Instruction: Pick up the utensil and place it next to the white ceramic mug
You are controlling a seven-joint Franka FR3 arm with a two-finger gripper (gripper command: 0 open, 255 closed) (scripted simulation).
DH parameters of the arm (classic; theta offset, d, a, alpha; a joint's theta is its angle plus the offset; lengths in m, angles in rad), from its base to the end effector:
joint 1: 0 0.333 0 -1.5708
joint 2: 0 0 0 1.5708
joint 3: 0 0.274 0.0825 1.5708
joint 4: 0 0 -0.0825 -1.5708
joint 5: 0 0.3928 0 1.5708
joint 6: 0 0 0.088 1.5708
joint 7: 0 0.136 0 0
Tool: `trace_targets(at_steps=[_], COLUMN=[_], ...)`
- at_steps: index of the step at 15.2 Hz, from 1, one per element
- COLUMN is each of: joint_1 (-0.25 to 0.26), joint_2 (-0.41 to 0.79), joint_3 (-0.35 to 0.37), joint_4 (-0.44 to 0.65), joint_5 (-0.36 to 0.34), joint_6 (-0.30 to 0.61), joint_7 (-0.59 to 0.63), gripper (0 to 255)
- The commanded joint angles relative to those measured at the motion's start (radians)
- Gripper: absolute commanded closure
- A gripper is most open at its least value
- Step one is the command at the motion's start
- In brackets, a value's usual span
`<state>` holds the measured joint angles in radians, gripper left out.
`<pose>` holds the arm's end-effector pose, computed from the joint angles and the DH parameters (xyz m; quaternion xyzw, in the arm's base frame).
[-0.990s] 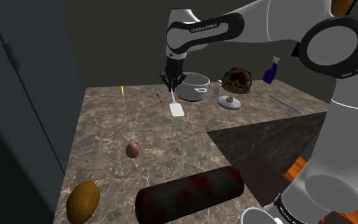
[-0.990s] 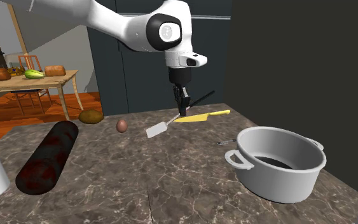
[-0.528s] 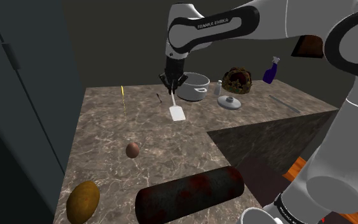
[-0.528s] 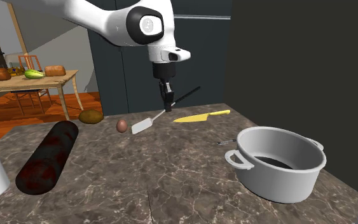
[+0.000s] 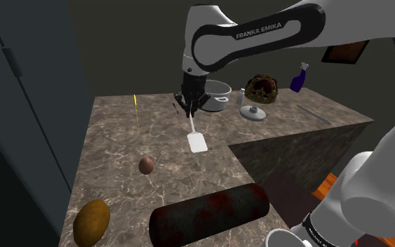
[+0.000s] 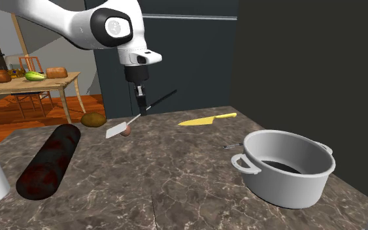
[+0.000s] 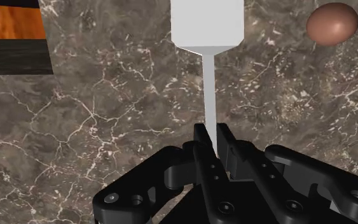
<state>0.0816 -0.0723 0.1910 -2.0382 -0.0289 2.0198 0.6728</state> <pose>0.5322 0.1470 0.4055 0.9807 -0.1929 0.0325 0.0059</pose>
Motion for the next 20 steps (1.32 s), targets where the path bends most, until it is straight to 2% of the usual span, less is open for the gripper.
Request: trace_targets(at_steps=[1,11,20], joint_1=[0.018,0.121,0.224], joint_2=[-0.050,-0.240,-0.341], joint_3=[0.019,0.137,0.269], joint_4=[-0.048,-0.227,-0.290], joint_5=[0.010,0.081,0.160], joint_6=[-0.002,-0.010,-0.040], joint_7=[0.035,0.214,0.401], gripper=[255,255,255])
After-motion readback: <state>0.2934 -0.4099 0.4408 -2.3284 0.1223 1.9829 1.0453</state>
